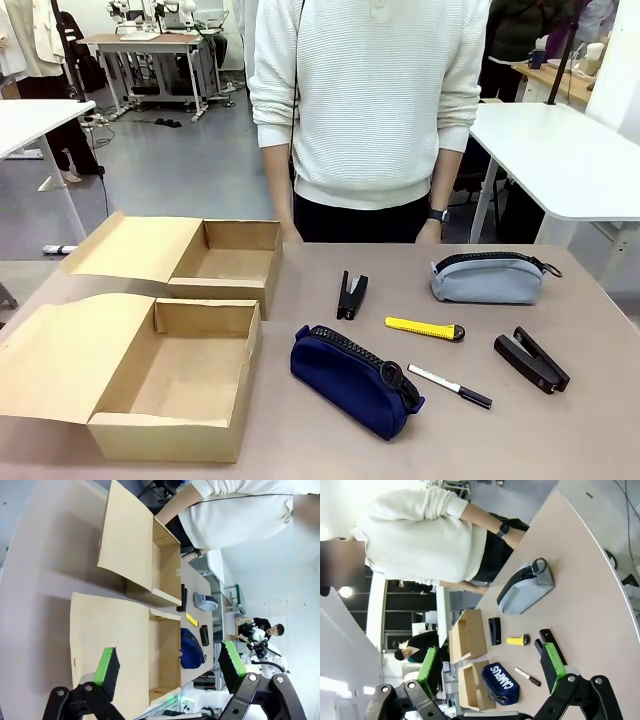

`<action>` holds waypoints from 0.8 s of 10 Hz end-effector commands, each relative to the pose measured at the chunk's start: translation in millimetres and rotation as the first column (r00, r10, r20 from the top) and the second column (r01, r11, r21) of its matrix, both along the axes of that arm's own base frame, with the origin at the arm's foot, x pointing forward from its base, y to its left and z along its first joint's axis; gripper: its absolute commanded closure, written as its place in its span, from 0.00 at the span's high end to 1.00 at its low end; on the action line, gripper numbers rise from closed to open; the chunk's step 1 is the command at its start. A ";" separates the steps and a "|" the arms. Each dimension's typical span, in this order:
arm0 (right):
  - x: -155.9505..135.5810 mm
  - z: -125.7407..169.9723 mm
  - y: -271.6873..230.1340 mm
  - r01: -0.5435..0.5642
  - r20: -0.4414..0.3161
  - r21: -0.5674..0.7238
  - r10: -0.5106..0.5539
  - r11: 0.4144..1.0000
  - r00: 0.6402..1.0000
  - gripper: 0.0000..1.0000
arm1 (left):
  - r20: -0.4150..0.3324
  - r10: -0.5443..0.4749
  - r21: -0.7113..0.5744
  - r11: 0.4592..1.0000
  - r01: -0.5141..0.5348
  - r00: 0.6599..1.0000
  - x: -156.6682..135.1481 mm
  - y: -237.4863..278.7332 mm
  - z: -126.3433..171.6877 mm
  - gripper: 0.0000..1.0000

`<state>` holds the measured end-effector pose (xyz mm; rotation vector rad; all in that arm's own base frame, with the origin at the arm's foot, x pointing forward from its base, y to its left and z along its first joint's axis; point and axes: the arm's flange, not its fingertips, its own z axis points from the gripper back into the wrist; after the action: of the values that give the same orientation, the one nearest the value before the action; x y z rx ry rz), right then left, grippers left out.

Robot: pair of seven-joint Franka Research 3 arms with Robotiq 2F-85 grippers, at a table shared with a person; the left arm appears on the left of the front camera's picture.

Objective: Place items inside the box.
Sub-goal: Pick up a Pencil pouch or Stapler and place it inside the Mailer Box closest to the robot.

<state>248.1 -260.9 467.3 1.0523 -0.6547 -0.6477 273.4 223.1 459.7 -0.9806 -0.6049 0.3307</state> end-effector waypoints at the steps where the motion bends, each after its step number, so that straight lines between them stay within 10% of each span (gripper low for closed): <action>1: 4.5 6.1 22.3 -0.021 -0.027 -0.139 0.018 0.990 0.999 1.00 | 0.027 -0.007 -0.001 1.000 0.007 1.000 1.7 1.7 -2.9 1.00; 6: 59.9 55.0 194.3 -0.393 -0.230 -0.508 0.319 0.767 0.919 1.00 | 0.027 -0.007 -0.001 1.000 0.007 1.000 1.7 1.7 -2.9 1.00; 8: 59.9 54.3 136.2 -0.446 -0.239 -0.313 0.385 0.838 0.891 1.00 | 0.027 -0.007 -0.001 1.000 0.007 1.000 1.7 1.7 -2.9 1.00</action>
<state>314.7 -67.6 529.3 0.6592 -0.4167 -0.1763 274.4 223.7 456.6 -0.9763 -0.6015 0.3331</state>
